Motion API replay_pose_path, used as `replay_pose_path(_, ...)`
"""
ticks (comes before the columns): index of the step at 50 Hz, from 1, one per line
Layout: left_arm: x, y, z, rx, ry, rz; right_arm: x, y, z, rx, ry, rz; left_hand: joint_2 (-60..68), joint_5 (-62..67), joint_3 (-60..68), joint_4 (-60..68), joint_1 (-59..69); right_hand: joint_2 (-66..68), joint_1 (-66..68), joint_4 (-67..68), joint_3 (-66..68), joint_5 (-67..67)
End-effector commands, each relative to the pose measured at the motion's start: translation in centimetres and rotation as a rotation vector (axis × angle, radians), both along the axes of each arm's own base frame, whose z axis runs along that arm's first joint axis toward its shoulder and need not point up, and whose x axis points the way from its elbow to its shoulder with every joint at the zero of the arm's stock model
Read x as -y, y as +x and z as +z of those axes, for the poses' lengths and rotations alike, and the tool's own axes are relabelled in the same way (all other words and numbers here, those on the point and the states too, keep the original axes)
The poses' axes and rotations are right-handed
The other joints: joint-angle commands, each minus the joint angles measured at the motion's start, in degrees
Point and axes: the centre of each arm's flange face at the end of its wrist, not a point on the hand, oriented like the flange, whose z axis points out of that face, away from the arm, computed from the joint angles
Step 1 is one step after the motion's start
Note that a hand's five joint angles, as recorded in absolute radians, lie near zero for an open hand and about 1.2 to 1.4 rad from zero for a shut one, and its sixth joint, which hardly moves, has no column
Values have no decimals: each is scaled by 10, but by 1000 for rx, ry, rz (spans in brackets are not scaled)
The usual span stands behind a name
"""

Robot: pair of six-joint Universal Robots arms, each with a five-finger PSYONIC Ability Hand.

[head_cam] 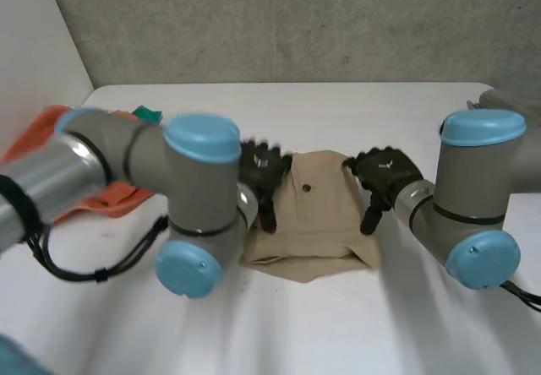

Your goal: Fold the laundry.

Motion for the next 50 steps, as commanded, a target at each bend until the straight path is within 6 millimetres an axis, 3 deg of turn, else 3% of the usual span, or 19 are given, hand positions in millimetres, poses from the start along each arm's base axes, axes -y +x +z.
replay_pose_path(1,0,-7,91,-231,-222,-111,-51,5,44,36,-224,76,-18,-27,-21,-16,-2,-19,-1,-20,-19,-28)
replay_pose_path(6,0,-10,114,-305,-243,-263,-97,9,11,-42,-232,183,-16,-26,-19,-14,0,-19,-1,-20,-19,-28)
replay_pose_path(11,-15,-6,128,-379,-71,-459,-123,11,-12,-76,-176,238,-13,-22,-16,-11,3,-19,-1,-20,-19,-28)
replay_pose_path(16,-26,-5,129,-421,48,-561,-114,16,-41,-43,-189,227,-10,-19,-12,-7,7,-19,-1,-20,-19,-28)
replay_pose_path(25,-34,-7,122,-416,88,-578,-84,37,-51,27,-326,215,-6,-16,-9,-4,10,-19,-1,-20,-19,-28)
replay_pose_path(27,-37,-7,122,-415,92,-581,-75,44,-49,44,-360,205,-6,-16,-9,-4,10,67,85,66,68,58)
replay_pose_path(29,-38,-6,121,-413,94,-583,-69,47,-46,60,-375,202,-6,-16,-9,-4,10,203,221,202,203,194)
replay_pose_path(30,-39,-6,121,-412,99,-584,-62,50,-41,73,-392,201,-6,-16,-9,-4,10,407,425,406,407,398)
replay_pose_path(32,-41,-7,121,-413,98,-587,-45,49,-40,82,-400,171,-6,-16,-9,-4,10,679,698,679,680,670)
replay_pose_path(37,-43,-5,127,-418,85,-590,-24,46,-35,82,-397,136,-6,-16,-9,-4,10,681,699,680,681,672)
replay_pose_path(40,-44,-4,135,-426,63,-592,-7,39,-20,107,-417,100,-6,-16,-9,-4,10,681,699,680,681,672)
replay_pose_path(41,-44,-3,138,-430,52,-591,7,32,-6,137,-444,67,-6,-16,-9,-4,10,681,699,680,681,672)
replay_pose_path(44,-44,-1,152,-452,-5,-585,27,20,24,188,-503,25,-6,-16,-9,-4,10,681,699,680,681,672)
replay_pose_path(45,-44,-1,155,-458,-21,-585,38,12,46,219,-555,7,-6,-16,-9,-4,10,681,699,680,681,672)
replay_pose_path(48,-46,1,173,-491,-93,-589,55,-5,77,259,-627,-27,-6,-16,-9,-4,10,681,699,680,681,672)
replay_pose_path(50,-47,4,187,-514,-148,-590,73,-26,101,292,-682,-65,-6,-16,-9,-4,10,681,699,680,681,672)
